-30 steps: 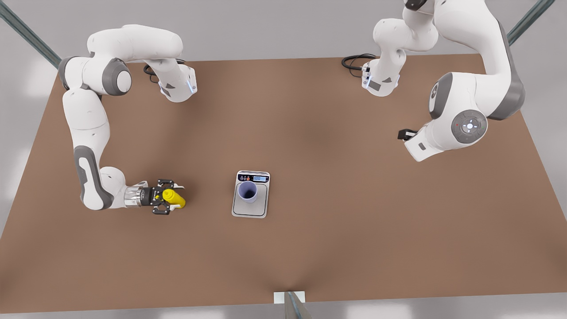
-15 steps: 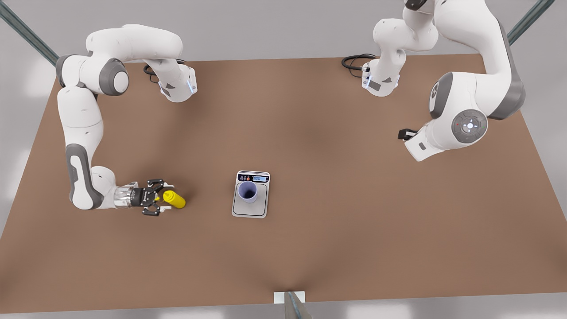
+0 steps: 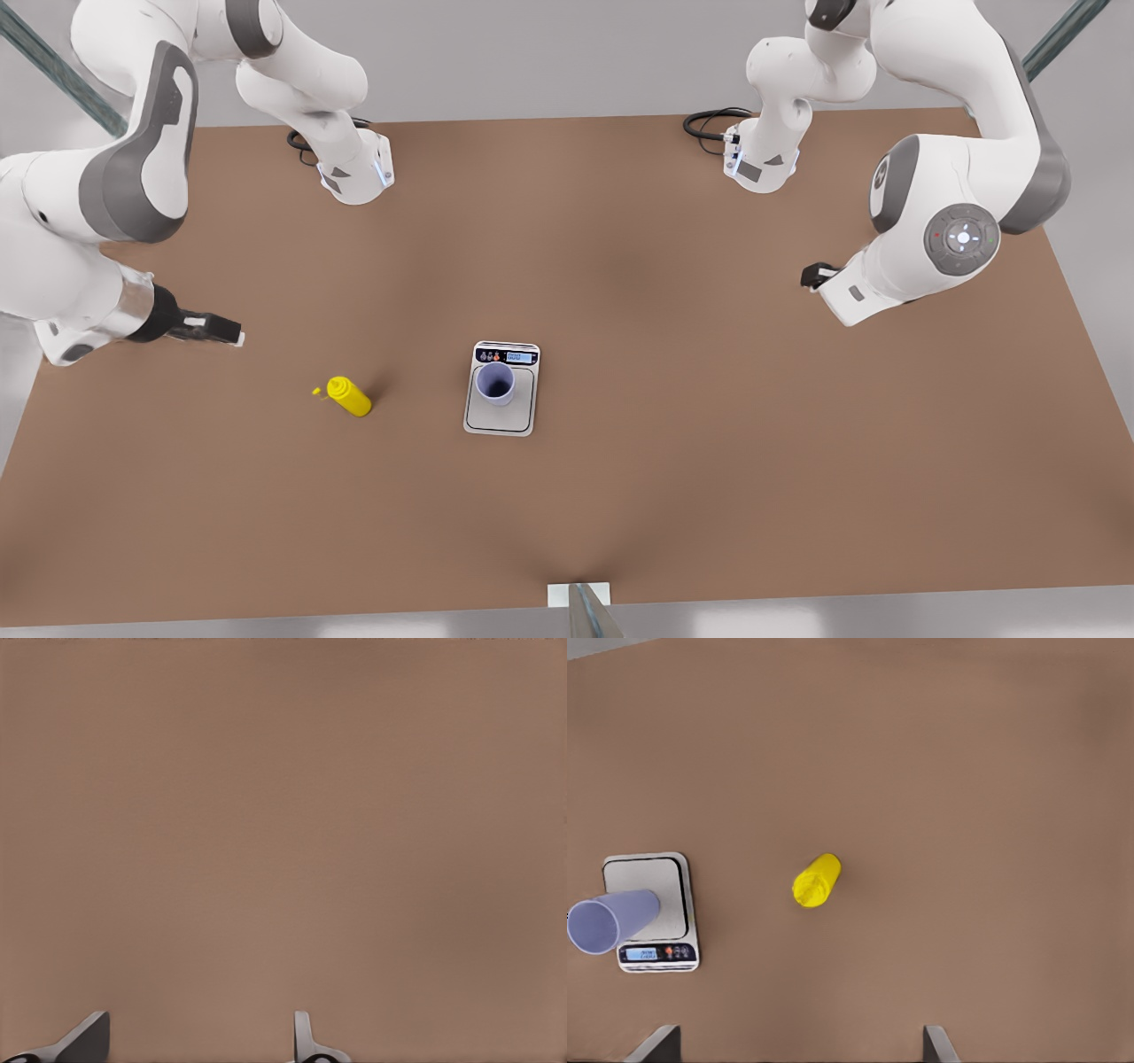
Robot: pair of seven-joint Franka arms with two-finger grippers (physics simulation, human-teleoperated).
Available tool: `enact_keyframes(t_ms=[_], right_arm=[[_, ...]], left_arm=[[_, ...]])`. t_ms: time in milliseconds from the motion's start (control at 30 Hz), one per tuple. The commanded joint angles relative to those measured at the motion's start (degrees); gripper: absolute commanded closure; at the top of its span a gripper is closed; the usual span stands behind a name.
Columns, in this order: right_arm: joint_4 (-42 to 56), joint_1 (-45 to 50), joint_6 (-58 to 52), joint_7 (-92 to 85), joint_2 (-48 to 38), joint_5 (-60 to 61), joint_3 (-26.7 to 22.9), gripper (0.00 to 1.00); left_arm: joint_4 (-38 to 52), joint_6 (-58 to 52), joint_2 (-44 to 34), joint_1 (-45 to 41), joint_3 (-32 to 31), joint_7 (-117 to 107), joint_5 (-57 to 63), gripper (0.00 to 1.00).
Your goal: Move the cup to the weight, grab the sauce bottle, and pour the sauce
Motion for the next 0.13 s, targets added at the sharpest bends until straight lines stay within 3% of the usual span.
enact_keyframes(t_ms=[0, 33, 100], right_arm=[[-0.99, -0.36, 1.09, 0.08, -0.81, -0.38, 1.06, 0.0], [-2.05, -0.45, 2.41, 0.08, -1.78, -2.67, 4.23, 0.0], [-1.87, -0.01, 2.94, -0.01, -1.43, -3.72, 5.81, 0.0]], left_arm=[[0.0, 0.0, 0.0, -0.01, 0.0, 0.0, -0.2, 0.0], [0.0, 0.0, 0.0, -0.01, 0.0, 0.0, -0.2, 0.0], [0.0, 0.0, 0.09, -0.01, 0.0, 0.0, -0.2, 0.0]])
